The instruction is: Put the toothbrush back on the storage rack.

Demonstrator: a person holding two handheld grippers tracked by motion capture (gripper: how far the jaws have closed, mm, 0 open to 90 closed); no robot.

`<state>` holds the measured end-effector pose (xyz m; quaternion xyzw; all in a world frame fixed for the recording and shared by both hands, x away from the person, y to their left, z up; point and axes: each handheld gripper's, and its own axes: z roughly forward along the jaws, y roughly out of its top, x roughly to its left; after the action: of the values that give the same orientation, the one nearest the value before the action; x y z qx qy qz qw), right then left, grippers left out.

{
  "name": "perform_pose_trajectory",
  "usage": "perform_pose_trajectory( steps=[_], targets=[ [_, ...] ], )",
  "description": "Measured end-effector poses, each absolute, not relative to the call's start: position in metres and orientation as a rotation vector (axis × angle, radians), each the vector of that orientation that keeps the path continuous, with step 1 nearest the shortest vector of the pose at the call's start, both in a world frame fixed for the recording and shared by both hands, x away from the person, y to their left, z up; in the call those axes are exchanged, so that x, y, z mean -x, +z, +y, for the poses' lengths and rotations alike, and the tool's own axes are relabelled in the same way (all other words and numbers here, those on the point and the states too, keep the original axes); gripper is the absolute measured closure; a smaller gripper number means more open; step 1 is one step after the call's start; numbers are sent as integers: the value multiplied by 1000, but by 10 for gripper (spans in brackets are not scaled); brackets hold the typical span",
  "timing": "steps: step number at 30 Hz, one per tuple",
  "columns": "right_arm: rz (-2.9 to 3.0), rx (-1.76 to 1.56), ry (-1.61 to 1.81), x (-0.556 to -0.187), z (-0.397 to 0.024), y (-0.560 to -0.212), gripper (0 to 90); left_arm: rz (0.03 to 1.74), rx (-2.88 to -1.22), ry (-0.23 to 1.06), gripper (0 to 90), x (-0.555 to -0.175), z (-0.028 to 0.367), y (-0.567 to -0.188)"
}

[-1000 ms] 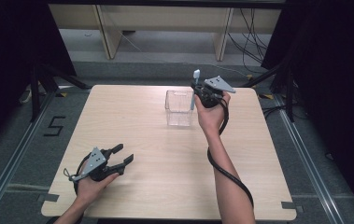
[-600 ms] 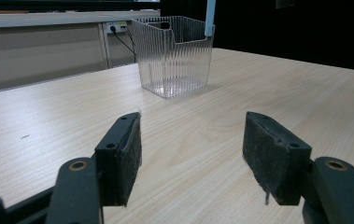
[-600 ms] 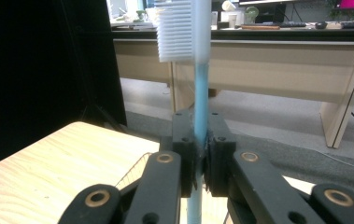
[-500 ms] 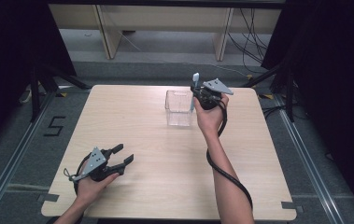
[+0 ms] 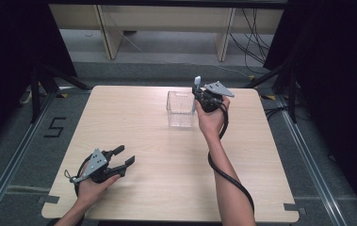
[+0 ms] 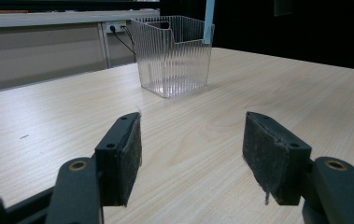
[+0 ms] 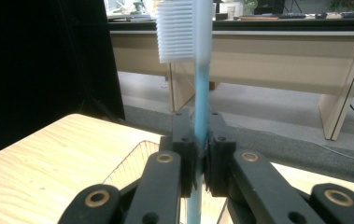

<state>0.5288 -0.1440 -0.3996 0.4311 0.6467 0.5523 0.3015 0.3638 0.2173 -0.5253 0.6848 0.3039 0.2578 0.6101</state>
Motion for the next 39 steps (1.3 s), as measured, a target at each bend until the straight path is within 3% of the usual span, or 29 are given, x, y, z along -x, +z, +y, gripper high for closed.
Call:
perform_pose_trajectory(
  steps=[39],
  targets=[
    [1746, -1156, 1427, -531, -144, -422, 851, 713, -1600, 600, 373, -362, 218, -524]
  ],
)
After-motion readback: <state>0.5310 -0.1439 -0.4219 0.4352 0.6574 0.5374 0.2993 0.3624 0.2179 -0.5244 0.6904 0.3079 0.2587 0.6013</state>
